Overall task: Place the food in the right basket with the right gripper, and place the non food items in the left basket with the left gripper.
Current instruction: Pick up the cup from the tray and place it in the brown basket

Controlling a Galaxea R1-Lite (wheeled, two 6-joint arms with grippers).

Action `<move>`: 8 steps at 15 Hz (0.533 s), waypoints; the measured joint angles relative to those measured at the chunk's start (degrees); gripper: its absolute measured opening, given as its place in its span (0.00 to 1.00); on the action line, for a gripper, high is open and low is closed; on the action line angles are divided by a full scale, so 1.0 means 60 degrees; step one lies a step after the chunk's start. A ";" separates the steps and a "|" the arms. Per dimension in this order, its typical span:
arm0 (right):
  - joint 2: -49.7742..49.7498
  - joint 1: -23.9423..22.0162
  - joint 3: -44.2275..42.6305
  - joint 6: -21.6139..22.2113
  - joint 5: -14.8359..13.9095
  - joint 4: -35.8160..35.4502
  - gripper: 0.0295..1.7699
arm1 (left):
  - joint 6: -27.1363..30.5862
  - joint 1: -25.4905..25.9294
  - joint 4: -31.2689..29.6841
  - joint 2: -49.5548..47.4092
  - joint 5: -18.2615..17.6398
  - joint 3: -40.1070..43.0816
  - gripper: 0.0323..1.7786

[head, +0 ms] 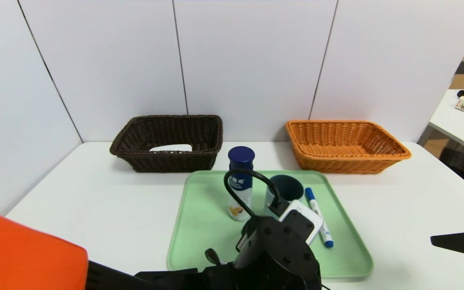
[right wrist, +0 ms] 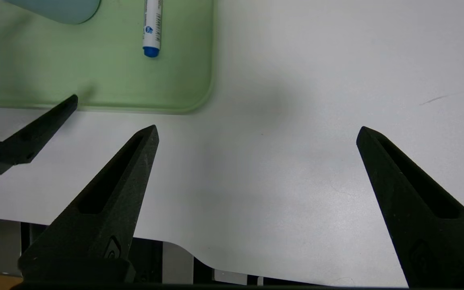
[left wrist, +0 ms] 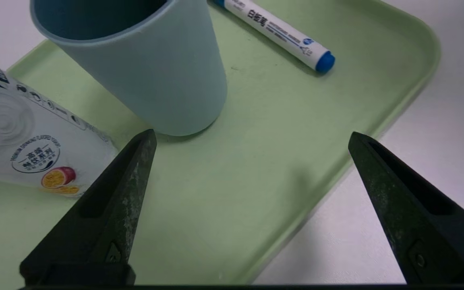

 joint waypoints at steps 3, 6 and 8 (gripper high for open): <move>-0.0026 -0.0022 0.0000 0.0000 0.0000 0.0008 0.96 | -0.0018 0.0000 -0.0006 0.0250 0.0331 -0.0158 0.95; -0.0030 -0.0022 -0.0022 0.0002 0.0004 0.0008 0.96 | -0.0014 0.0008 -0.0339 0.0410 0.0376 -0.0193 0.95; -0.0041 -0.0022 -0.0047 -0.0018 0.0000 0.0010 0.96 | 0.0055 0.0041 -0.0603 0.0492 0.0431 -0.0230 0.95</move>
